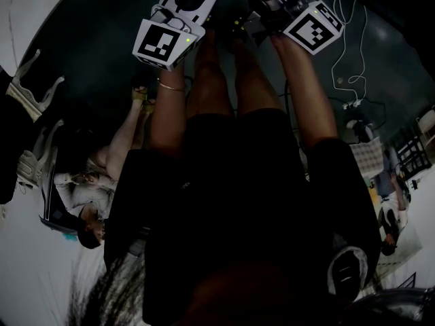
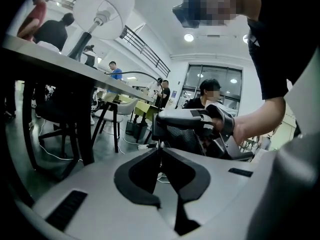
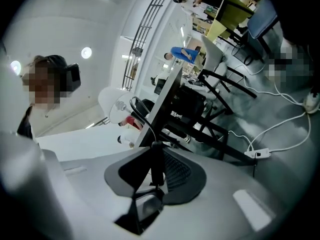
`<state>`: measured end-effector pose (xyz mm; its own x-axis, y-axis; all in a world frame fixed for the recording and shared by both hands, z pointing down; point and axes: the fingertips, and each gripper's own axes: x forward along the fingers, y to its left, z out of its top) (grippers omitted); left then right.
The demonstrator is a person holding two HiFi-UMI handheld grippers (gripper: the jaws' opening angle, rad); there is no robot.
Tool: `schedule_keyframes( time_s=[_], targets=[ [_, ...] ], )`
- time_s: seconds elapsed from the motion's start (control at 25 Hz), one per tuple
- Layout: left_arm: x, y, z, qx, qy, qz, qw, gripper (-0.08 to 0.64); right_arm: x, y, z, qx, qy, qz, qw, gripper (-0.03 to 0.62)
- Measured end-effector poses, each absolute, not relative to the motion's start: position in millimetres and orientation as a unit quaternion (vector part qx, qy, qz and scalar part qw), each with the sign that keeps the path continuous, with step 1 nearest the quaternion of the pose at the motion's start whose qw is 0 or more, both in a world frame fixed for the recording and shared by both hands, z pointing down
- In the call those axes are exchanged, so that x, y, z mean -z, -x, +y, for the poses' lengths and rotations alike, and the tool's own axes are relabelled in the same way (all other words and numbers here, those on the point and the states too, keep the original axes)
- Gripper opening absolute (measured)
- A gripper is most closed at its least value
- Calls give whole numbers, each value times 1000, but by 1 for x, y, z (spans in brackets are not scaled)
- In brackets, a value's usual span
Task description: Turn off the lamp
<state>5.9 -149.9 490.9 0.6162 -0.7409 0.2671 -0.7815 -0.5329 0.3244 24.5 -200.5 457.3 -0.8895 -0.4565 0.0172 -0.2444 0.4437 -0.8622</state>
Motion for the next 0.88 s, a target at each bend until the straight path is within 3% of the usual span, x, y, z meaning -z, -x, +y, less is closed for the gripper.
schedule_keyframes(
  time_s=[0.88],
  targets=[
    [-487,10,-151,-33,-871,-445,207,12,-483,-35,-209,441,271,853,70,66]
  ],
)
